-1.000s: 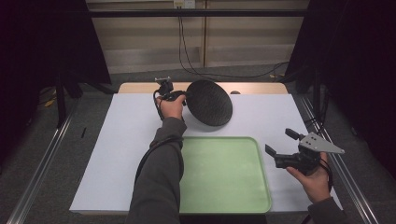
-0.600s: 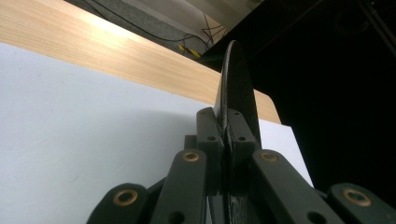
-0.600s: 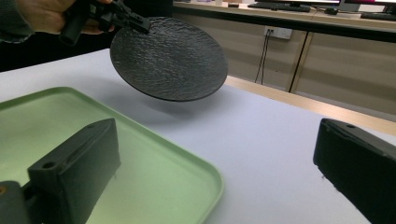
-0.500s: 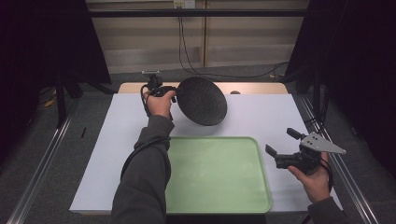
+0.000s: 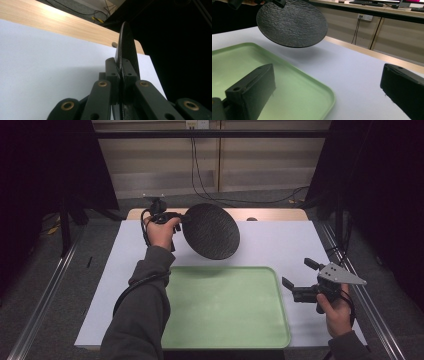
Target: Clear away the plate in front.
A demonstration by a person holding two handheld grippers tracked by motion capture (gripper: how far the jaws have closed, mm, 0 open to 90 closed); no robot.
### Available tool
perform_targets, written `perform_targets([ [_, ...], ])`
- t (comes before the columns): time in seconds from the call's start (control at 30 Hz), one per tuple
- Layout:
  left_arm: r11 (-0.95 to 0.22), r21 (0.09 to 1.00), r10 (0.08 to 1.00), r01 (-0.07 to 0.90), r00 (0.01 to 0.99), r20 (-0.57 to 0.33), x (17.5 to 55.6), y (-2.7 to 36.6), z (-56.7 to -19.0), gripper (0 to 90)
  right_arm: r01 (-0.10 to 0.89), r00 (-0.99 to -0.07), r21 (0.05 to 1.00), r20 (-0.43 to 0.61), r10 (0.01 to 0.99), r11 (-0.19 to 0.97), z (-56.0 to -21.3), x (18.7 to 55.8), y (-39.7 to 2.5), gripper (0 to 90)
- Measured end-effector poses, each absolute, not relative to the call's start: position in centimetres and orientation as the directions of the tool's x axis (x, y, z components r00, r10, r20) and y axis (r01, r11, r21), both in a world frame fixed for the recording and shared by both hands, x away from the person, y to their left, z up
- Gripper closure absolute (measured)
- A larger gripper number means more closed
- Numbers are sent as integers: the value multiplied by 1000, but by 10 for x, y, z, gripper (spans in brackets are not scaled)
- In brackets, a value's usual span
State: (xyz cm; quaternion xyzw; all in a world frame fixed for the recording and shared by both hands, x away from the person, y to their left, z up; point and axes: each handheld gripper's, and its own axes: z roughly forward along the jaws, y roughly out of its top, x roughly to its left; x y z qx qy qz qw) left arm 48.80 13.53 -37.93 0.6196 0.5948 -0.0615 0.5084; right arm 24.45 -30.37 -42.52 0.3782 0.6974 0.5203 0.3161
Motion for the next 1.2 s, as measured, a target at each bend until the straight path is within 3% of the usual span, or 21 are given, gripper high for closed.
perform_targets([
  [1.2,51,532,615,845,393,-684,442,154,-379,872,202,-522,964,-42,852,172,-426,245,-303,0],
])
